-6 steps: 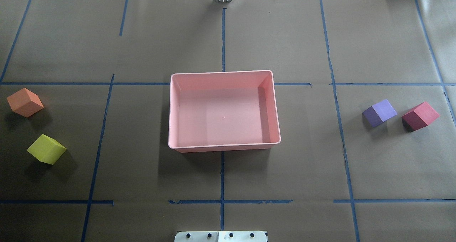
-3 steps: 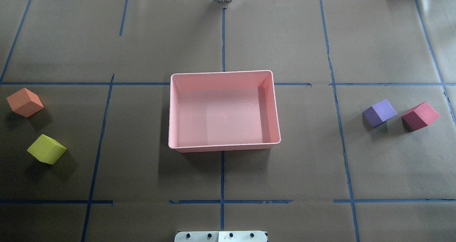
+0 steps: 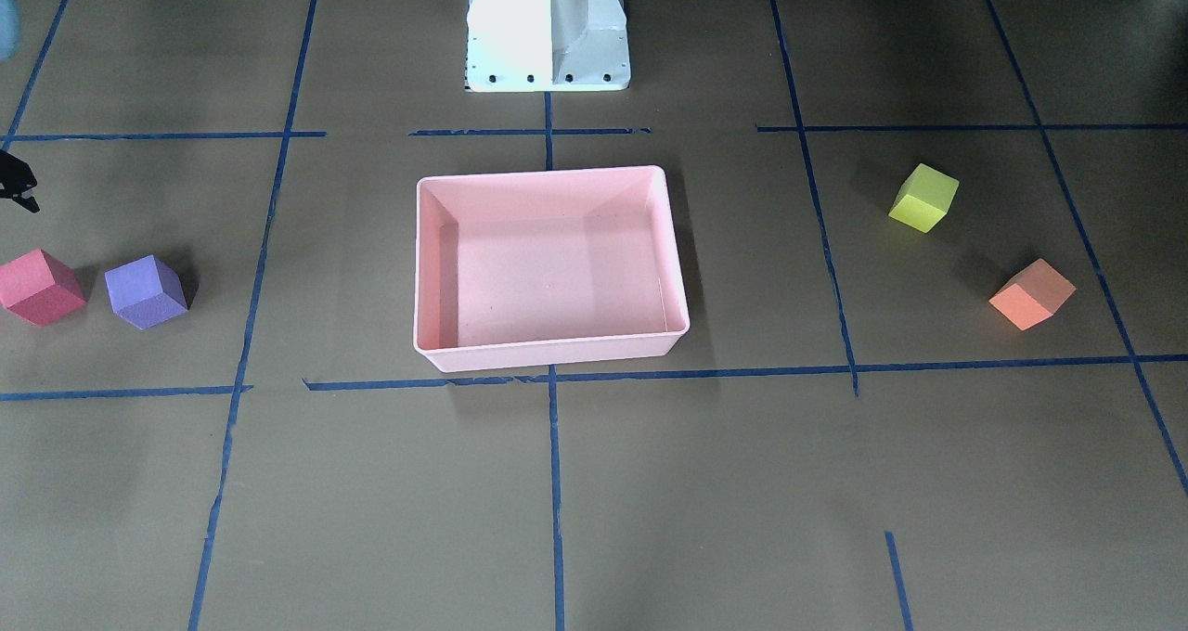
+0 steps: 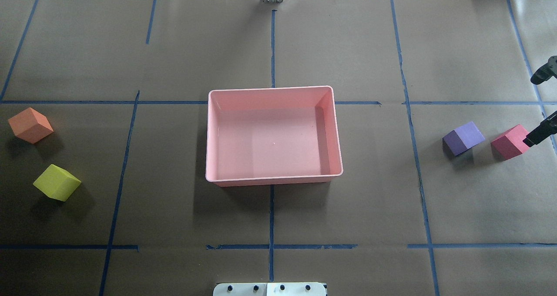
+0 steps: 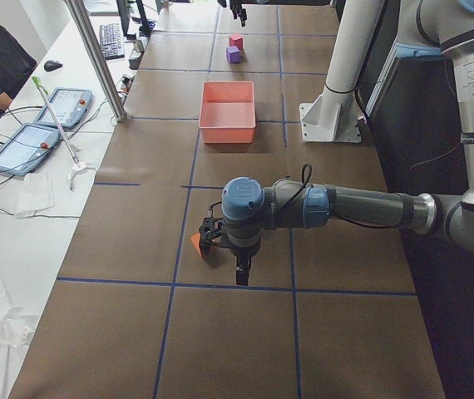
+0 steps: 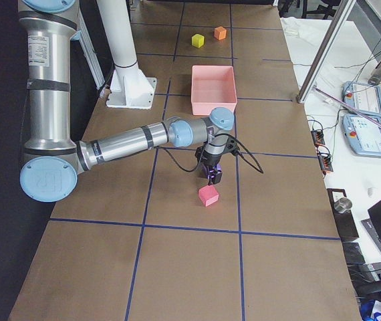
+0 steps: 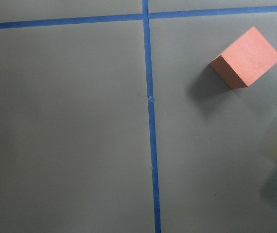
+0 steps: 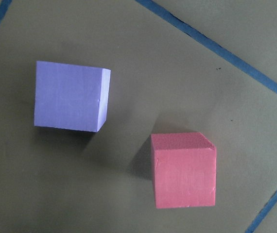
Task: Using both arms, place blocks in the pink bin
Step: 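Lower the right gripper onto the red-pink cube and grasp it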
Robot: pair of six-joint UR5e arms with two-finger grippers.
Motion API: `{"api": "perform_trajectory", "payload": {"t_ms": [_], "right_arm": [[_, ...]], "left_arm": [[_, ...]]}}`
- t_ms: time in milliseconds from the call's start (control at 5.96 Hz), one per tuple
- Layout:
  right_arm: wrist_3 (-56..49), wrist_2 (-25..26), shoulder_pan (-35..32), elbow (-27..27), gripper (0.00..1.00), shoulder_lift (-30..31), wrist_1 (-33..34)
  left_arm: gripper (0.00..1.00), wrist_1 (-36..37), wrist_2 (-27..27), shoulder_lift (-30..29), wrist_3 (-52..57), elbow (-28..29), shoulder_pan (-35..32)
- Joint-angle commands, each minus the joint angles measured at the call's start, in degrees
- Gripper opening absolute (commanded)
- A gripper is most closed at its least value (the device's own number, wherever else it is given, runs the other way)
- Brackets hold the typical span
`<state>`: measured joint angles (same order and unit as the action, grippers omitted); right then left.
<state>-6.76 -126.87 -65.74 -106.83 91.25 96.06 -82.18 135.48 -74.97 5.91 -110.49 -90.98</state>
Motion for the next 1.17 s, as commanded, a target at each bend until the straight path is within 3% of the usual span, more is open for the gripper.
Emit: {"api": "perform_trajectory", "payload": {"t_ms": [0, 168, 335, 1006], "right_arm": [[0.0, 1.0, 1.0, 6.8, 0.99, -2.6, -3.2], [0.6, 0.8, 1.0, 13.4, 0.99, -2.6, -12.6], [2.1, 0.5, 1.2, 14.6, 0.99, -2.6, -14.8], [3.9, -1.6, 3.7, 17.5, 0.99, -2.6, -15.6]], "left_arm": [[1.0, 0.0, 0.0, 0.0, 0.0, 0.0, 0.0], [1.0, 0.0, 1.0, -0.1, 0.0, -0.1, -0.1], [1.0, 0.0, 1.6, 0.0, 0.0, -0.4, -0.1], [1.0, 0.0, 1.6, 0.4, 0.0, -1.3, -0.2]]}}
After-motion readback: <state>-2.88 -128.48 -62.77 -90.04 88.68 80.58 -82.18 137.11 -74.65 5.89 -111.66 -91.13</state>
